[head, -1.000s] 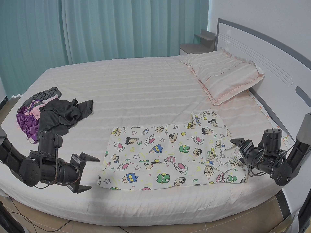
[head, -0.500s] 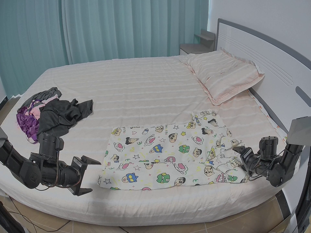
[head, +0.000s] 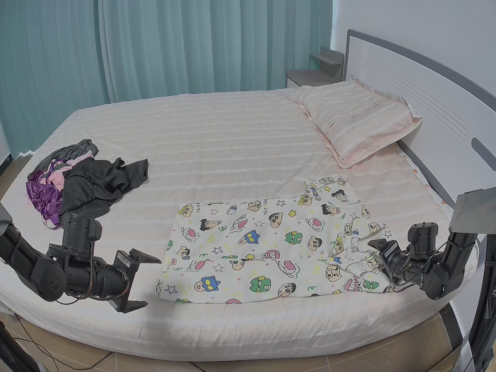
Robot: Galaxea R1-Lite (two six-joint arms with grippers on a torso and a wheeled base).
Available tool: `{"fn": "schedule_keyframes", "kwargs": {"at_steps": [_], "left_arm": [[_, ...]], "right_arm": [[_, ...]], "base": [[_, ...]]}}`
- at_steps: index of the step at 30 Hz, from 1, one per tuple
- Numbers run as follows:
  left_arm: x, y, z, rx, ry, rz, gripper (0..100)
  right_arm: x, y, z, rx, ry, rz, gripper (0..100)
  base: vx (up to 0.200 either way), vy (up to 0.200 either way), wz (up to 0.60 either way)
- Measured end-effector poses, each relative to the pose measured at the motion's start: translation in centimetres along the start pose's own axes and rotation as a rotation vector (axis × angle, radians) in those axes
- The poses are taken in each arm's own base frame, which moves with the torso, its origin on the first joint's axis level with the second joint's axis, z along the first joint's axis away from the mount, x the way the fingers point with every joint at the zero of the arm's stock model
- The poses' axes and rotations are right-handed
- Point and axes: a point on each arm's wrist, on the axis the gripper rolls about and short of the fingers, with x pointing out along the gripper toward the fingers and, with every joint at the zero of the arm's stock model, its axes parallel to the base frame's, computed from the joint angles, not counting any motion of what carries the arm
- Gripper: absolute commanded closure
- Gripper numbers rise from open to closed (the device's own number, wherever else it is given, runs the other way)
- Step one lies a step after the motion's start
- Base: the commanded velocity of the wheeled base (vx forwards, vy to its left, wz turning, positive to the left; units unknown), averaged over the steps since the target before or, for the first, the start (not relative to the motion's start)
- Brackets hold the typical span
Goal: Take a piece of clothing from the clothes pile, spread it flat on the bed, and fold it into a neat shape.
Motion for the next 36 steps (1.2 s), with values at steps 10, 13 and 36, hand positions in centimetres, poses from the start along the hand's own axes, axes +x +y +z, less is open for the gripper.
{"fn": "schedule_keyframes", "kwargs": {"at_steps": [10,13,36], "left_arm": [[0.0,0.0,0.0,0.001,-0.001,0.0,0],[0.0,0.0,0.0,0.001,-0.001,0.0,0],[0.0,0.0,0.0,0.001,-0.005,0.003,0]], "right_arm": [[1.0,0.3,0.0,0.021,-0.014,0.008,0],[1.3,0.4,0.0,0.033,-0.027,0.006,100],[-0.1,0.0,0.1,0.037,-0.089,-0.049,100]], "base": [[0.0,0.0,0.0],[0.0,0.0,0.0],[0.0,0.0,0.0]]}}
